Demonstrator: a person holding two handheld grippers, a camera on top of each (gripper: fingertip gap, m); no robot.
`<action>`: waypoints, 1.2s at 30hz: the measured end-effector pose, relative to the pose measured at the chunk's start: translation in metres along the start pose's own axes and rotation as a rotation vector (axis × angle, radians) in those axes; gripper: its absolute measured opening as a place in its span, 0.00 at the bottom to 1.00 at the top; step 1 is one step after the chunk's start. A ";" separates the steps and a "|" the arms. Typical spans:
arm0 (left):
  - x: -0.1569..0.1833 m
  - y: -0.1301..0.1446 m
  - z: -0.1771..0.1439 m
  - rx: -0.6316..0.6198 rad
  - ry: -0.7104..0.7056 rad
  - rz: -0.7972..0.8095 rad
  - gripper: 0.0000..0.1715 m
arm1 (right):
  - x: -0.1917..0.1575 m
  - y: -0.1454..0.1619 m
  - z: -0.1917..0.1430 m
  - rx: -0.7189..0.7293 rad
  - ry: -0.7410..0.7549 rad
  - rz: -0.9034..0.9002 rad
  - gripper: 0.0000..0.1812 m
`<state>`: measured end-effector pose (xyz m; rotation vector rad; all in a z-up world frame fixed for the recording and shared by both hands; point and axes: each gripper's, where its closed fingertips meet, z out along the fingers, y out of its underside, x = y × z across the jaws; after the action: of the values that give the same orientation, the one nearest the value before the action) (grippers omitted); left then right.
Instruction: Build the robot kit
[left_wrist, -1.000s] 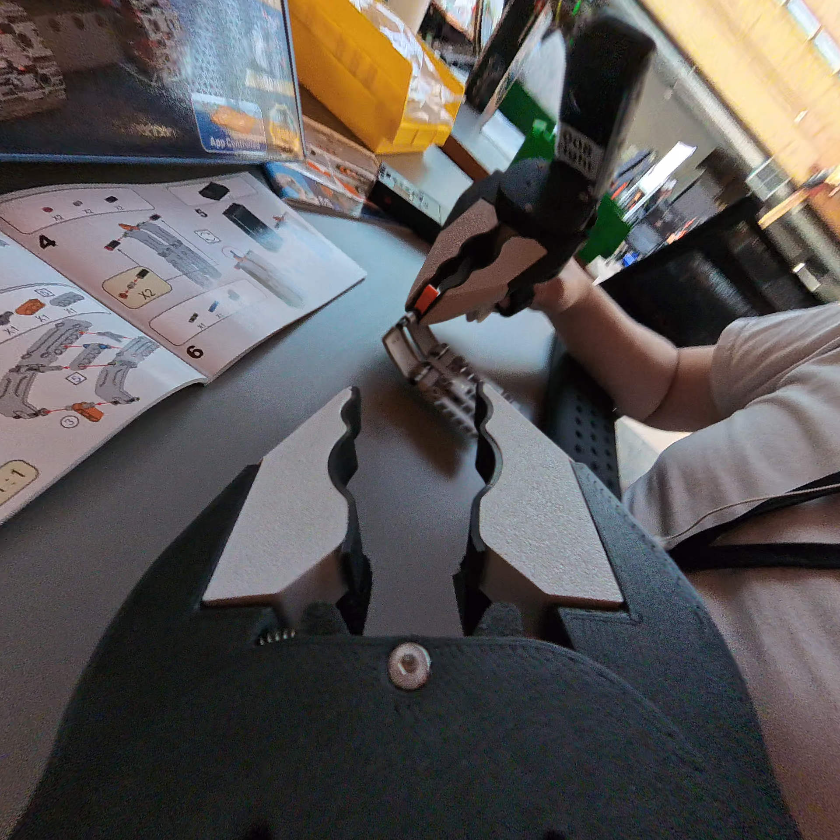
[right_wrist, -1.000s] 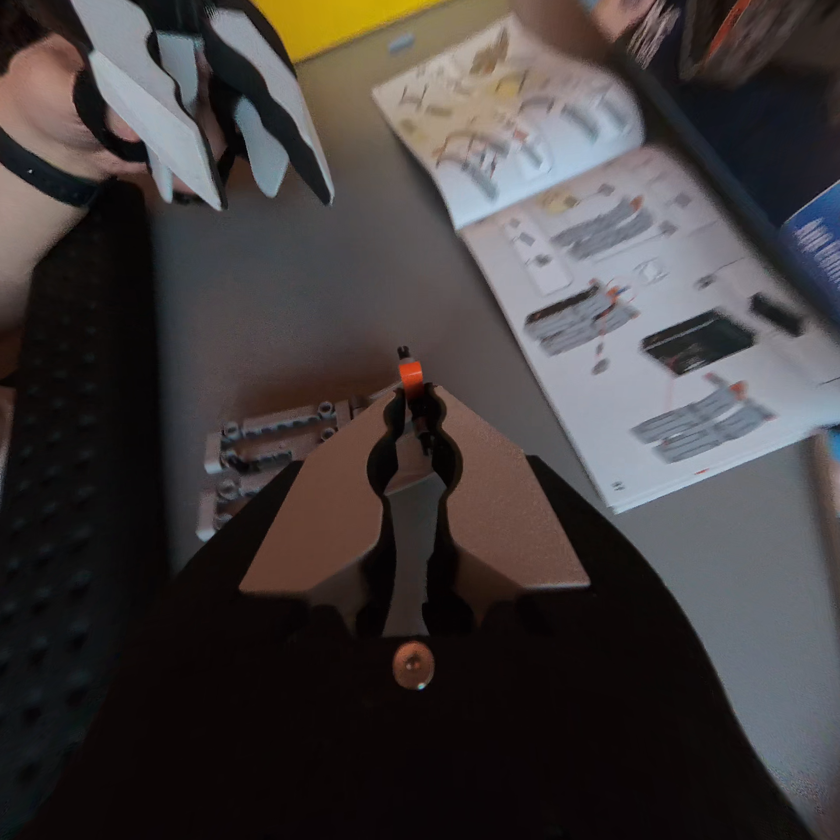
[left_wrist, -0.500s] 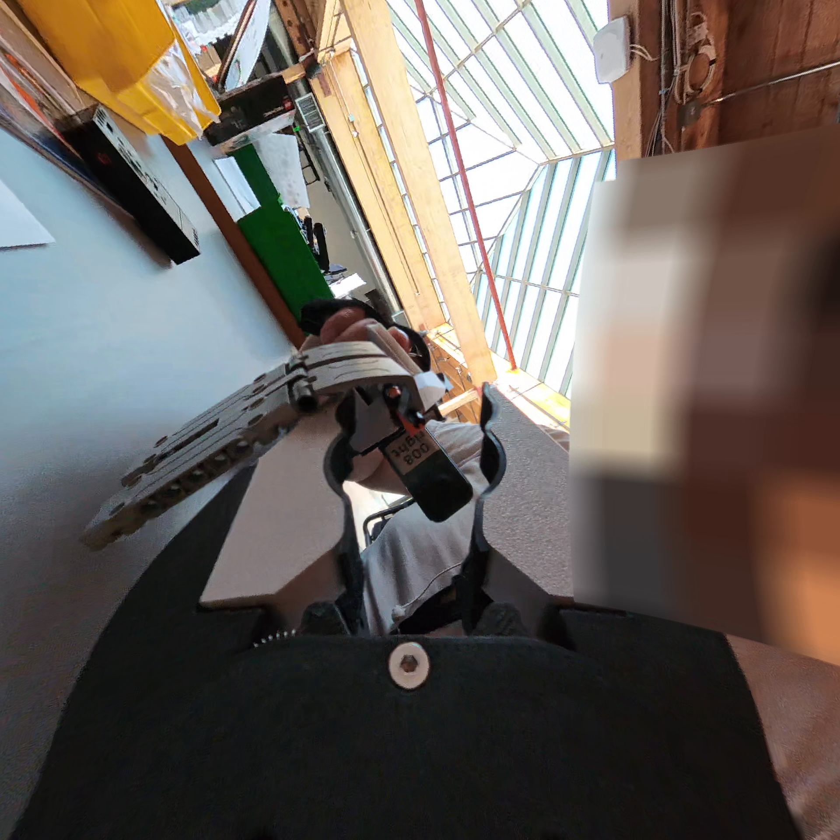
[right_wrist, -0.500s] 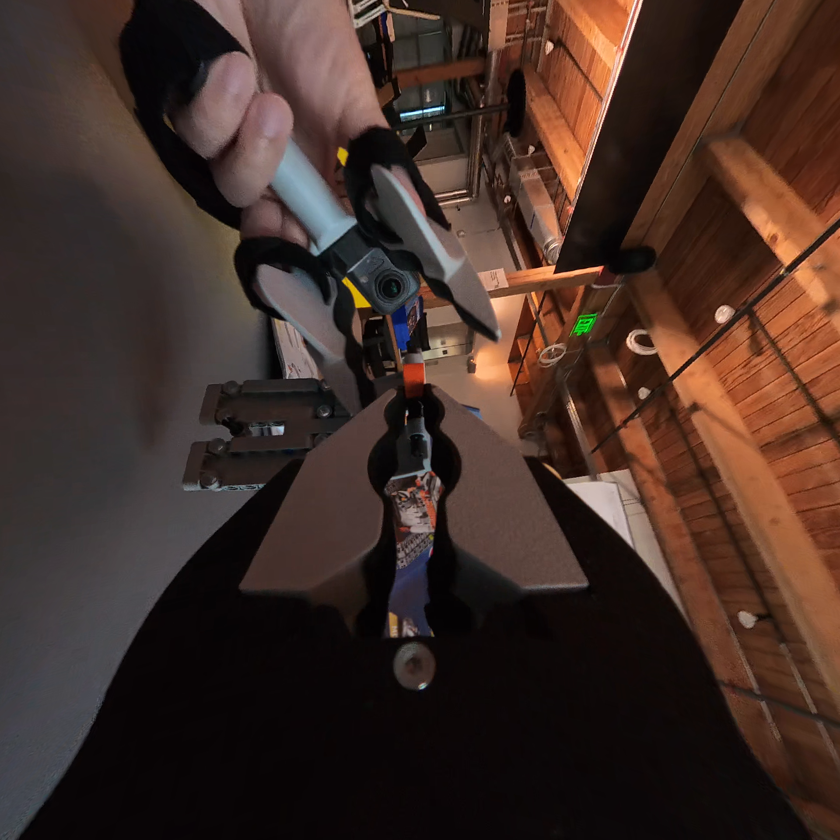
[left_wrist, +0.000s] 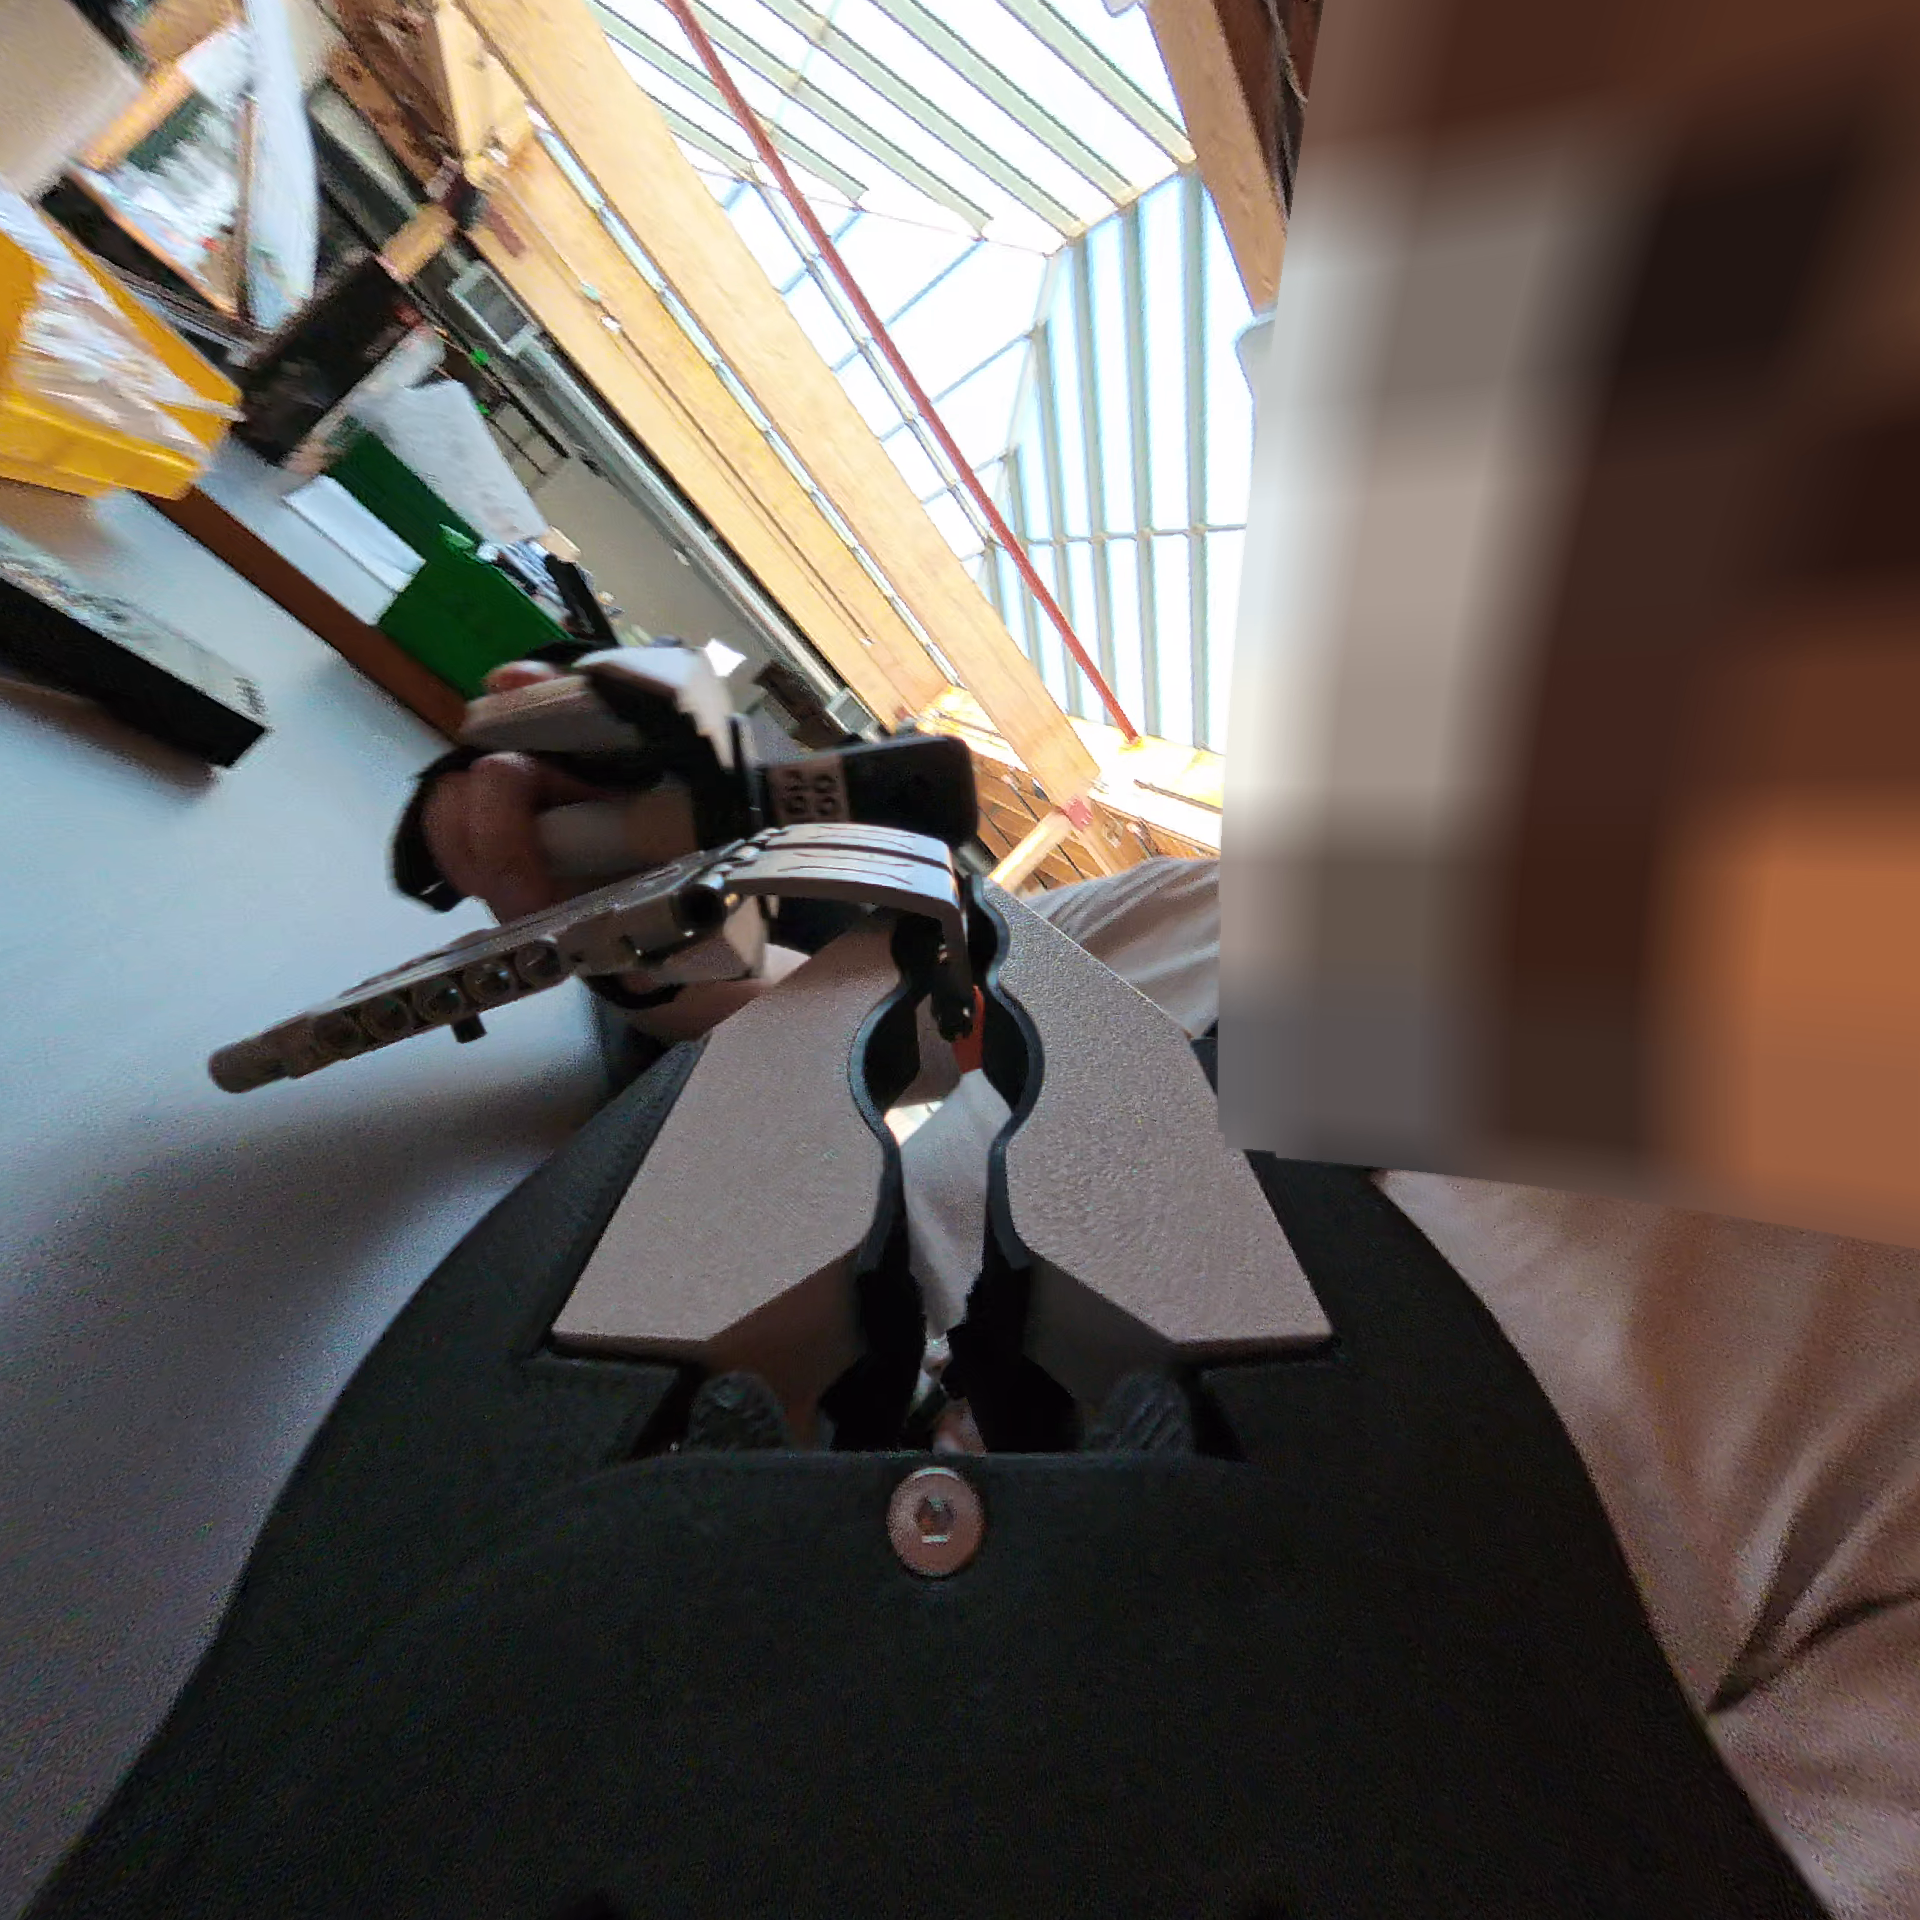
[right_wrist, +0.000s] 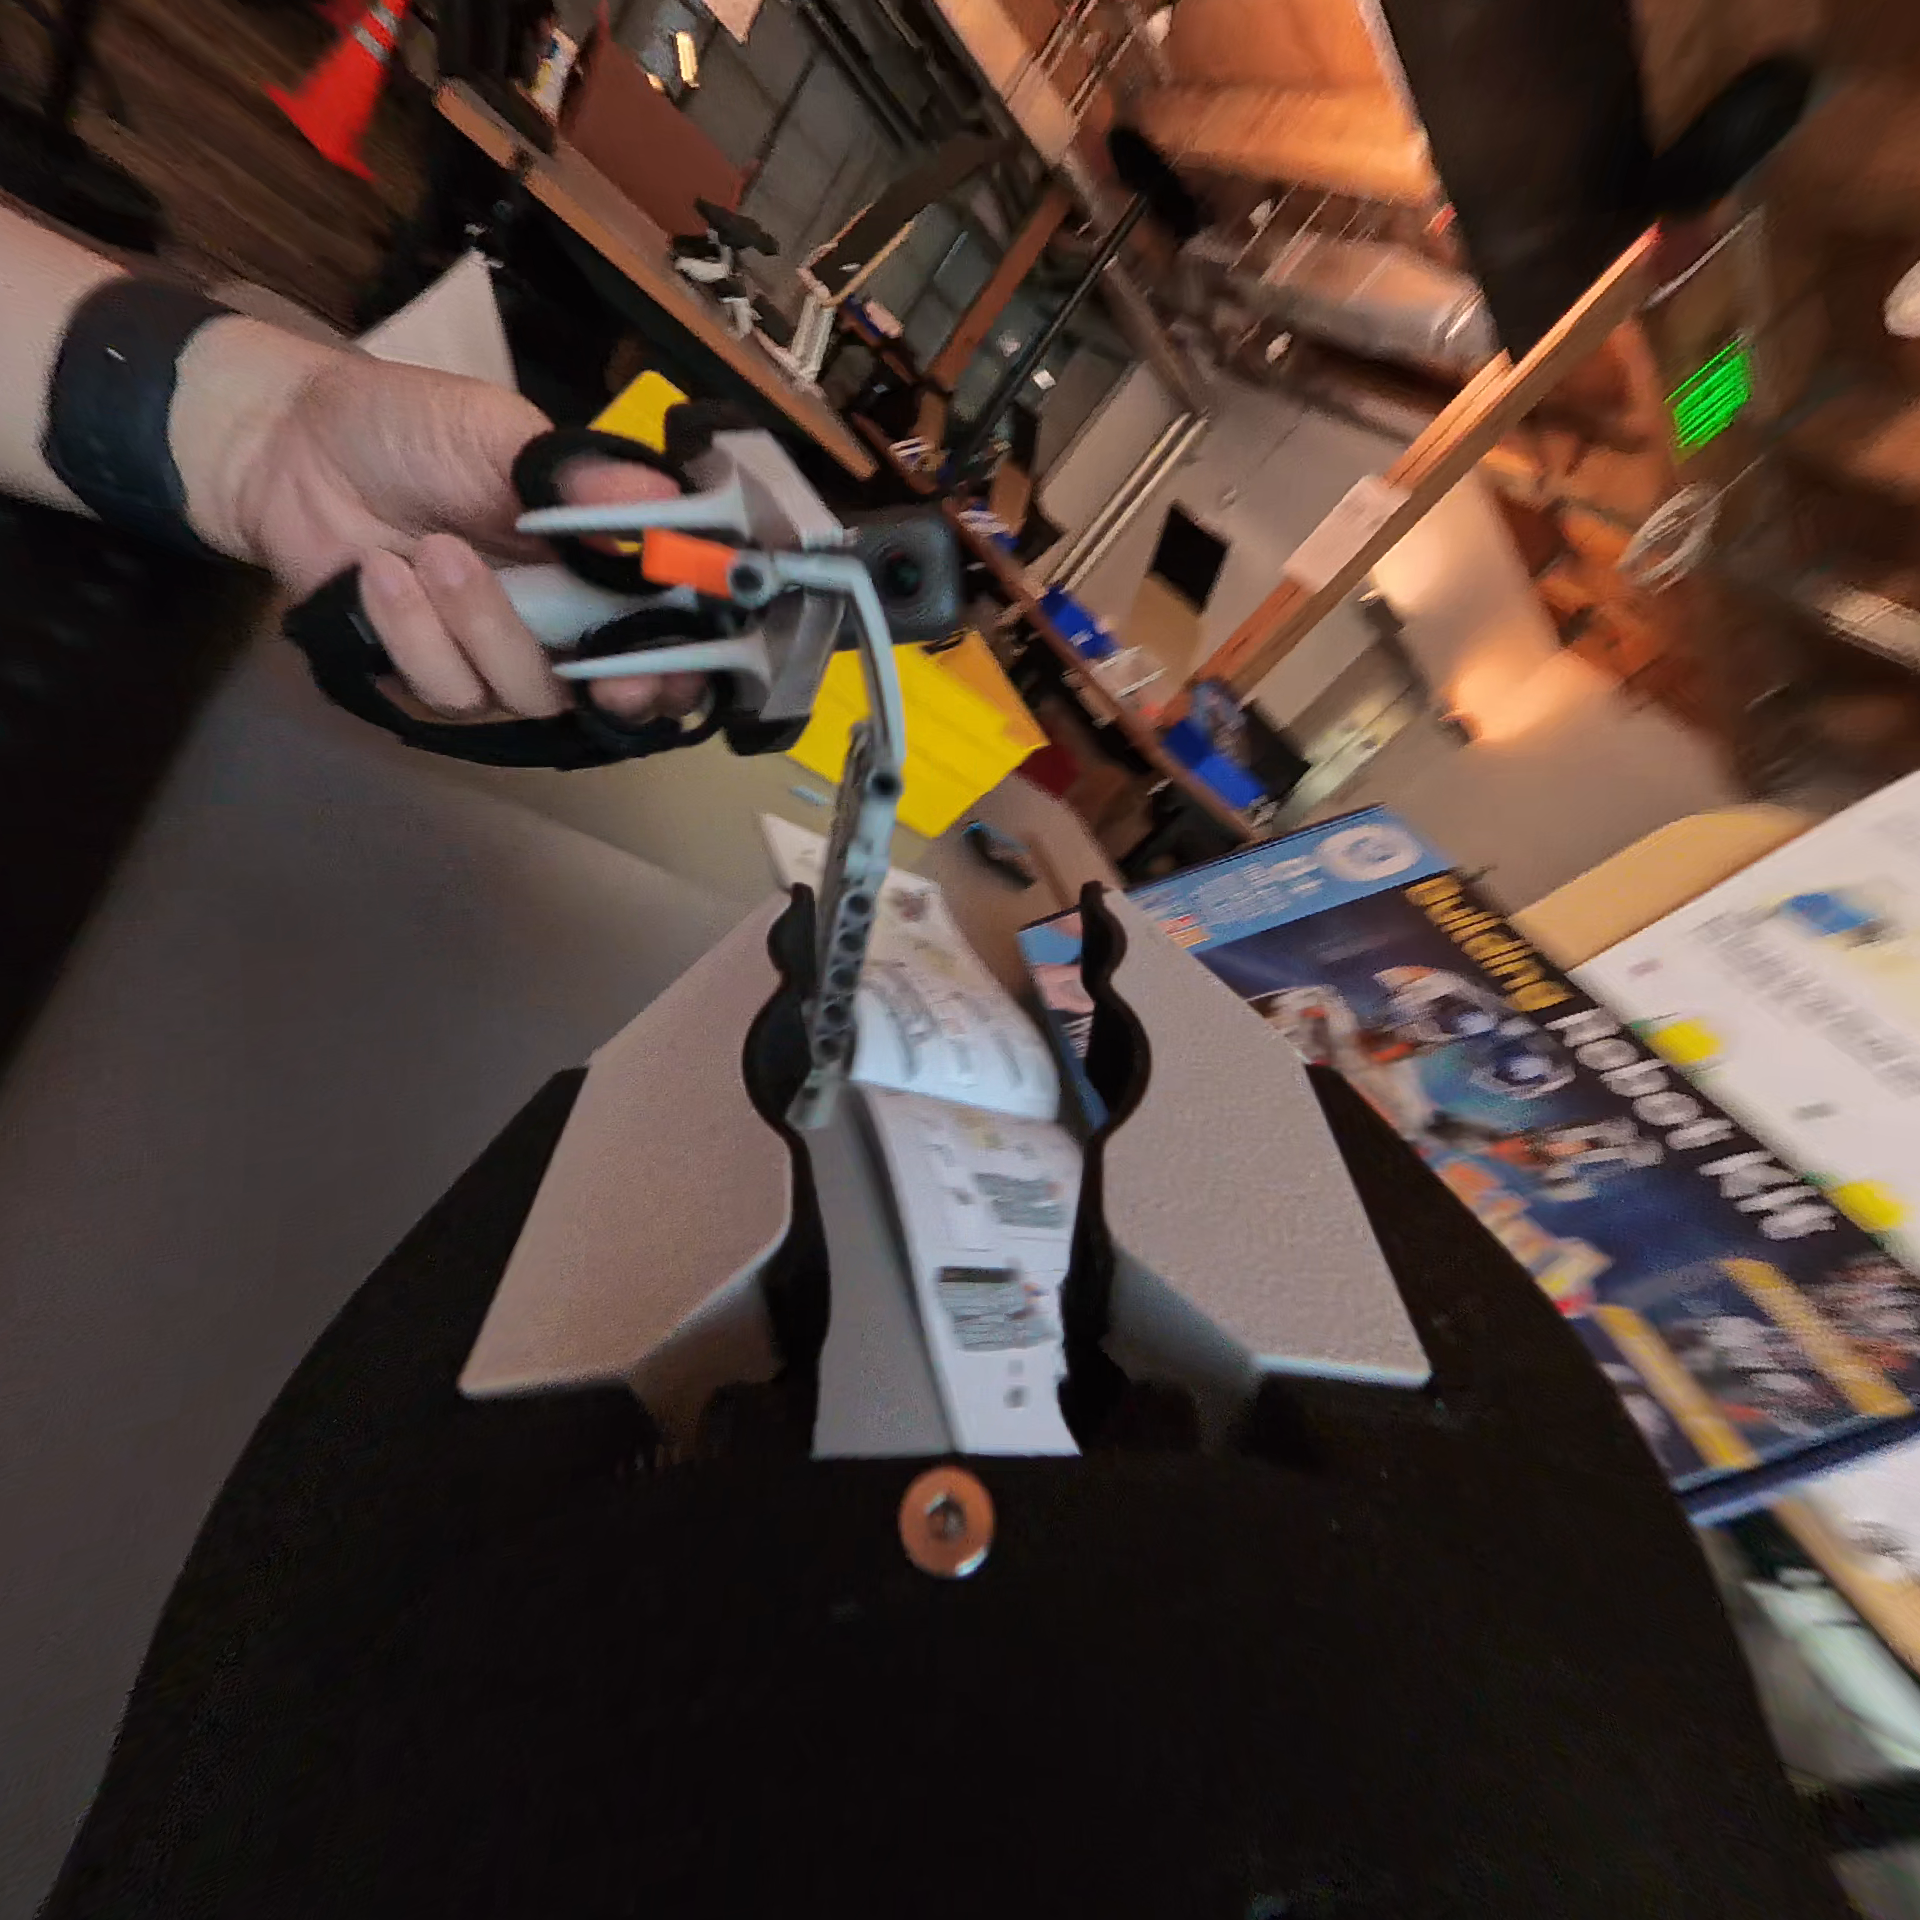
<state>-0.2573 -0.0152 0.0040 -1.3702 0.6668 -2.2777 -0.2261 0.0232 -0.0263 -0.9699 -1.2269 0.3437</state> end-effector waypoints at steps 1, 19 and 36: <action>0.006 0.004 0.006 -0.030 0.040 0.013 0.01 | -0.009 0.005 0.004 -0.009 -0.063 0.065 0.28; -0.060 -0.025 -0.049 -0.076 -0.709 0.480 0.53 | 0.042 0.074 -0.008 -0.432 0.158 -0.077 0.08; -0.063 -0.022 -0.015 -0.103 -0.820 0.712 0.39 | 0.028 0.068 0.004 -0.400 0.173 -0.204 0.09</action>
<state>-0.2452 0.0405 -0.0338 -1.5992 0.7971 -1.0239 -0.2019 0.0835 -0.0612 -1.1753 -1.2460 -0.1522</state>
